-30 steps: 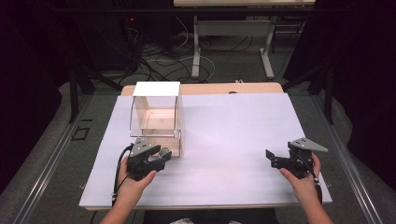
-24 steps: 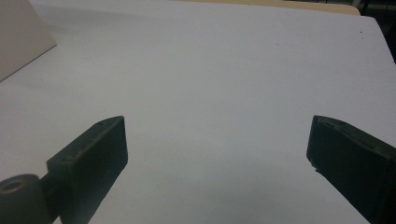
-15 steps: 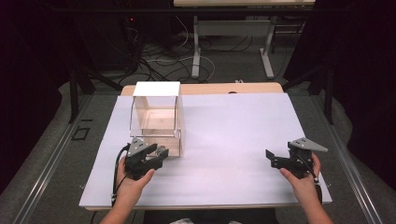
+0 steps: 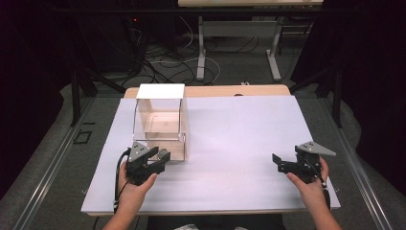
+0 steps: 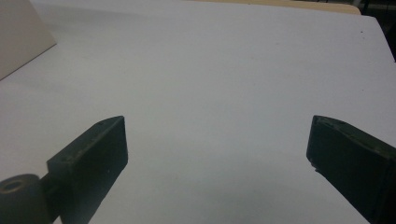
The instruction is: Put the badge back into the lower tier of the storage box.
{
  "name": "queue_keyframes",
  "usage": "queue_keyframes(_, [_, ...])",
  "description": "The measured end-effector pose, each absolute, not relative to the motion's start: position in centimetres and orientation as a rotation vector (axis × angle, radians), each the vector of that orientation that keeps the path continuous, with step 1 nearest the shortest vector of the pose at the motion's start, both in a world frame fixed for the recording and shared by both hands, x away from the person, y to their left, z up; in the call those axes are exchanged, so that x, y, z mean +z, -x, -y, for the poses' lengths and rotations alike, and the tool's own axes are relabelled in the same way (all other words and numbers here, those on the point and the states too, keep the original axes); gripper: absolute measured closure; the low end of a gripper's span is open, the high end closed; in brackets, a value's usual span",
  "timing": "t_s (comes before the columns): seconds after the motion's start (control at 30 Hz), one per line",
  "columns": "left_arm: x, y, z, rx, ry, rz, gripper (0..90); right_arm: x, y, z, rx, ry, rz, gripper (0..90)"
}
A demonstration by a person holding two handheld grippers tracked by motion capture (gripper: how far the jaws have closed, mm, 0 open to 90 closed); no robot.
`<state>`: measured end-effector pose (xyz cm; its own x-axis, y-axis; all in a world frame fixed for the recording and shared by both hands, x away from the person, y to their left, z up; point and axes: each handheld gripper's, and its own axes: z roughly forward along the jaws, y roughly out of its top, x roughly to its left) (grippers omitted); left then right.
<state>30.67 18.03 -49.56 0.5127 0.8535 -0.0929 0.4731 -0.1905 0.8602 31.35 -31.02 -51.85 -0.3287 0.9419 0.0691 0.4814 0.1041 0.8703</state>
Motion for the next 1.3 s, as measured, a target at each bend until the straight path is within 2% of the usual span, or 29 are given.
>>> queue_keyframes(0.77, [-49.6, -31.1, -19.8, 0.525, -1.717, -1.173, 47.3, -52.0, -31.4, 31.0, 1.160, -1.390, -1.876, 5.2])
queue_keyframes(1.3, [-50.3, -32.1, -21.0, 0.438, -1.656, -1.214, 47.3, -52.0, -31.4, 31.0, 1.158, -1.391, -1.878, 5.5])
